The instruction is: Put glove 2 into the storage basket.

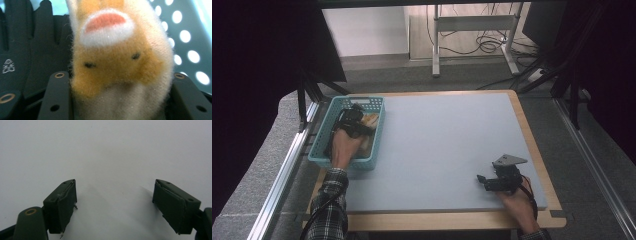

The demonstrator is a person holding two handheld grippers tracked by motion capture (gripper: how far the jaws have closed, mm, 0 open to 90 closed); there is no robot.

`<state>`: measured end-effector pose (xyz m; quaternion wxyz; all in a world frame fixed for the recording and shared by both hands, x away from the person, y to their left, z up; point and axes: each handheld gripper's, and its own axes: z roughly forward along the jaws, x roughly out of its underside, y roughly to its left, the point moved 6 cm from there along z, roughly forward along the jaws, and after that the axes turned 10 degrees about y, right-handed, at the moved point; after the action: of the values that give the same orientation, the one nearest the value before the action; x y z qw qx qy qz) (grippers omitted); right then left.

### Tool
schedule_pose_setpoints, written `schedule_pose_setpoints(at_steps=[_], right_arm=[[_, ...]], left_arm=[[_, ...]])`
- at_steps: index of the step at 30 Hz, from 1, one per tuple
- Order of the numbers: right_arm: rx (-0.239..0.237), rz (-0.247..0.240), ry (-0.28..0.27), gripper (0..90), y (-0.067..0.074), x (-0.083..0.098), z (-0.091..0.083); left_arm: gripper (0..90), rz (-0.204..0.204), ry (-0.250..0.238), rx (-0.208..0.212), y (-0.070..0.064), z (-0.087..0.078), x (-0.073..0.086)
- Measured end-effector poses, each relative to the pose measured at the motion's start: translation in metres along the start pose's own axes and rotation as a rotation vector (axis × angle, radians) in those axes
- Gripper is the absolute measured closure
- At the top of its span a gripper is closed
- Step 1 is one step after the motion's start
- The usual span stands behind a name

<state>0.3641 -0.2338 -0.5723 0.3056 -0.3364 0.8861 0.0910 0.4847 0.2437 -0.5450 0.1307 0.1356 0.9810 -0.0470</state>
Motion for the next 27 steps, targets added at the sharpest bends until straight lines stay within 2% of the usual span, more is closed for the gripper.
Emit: schedule_pose_setpoints(at_steps=[2,6,11,13,17,21,24,26,27], right_arm=[[0.0,0.0,-0.001,18.9,0.0,0.0,0.0],[0.0,0.0,-0.001,19.0,0.0,0.0,0.0],[0.0,0.0,0.0,18.9,0.0,0.0,0.0],[0.0,0.0,-0.001,18.9,0.0,0.0,0.0],[0.0,0.0,-0.001,19.0,0.0,0.0,0.0],[0.001,-0.001,0.0,19.0,0.0,0.0,0.0],[0.0,-0.001,0.0,18.9,0.0,0.0,0.0],[0.0,-0.001,0.0,18.9,0.0,0.0,0.0],[0.0,0.0,-0.001,19.0,0.0,0.0,0.0]], left_arm=[[41.7,-0.001,0.018,0.008,0.0,0.004,-0.001],[26.9,-0.006,0.041,0.031,0.0,0.009,0.0],[13.3,-0.014,0.076,0.074,0.0,0.008,0.004],[10.2,-0.023,0.064,0.075,0.002,0.002,0.005],[8.5,-0.032,-0.016,0.074,0.003,-0.02,0.003],[16.1,-0.043,-0.094,0.033,0.008,-0.041,0.002],[36.1,-0.052,-0.139,0.002,0.014,-0.048,0.005],[52.1,-0.071,-0.138,-0.028,0.02,-0.044,0.007],[59.3,-0.072,-0.12,-0.055,0.023,-0.04,0.008]])
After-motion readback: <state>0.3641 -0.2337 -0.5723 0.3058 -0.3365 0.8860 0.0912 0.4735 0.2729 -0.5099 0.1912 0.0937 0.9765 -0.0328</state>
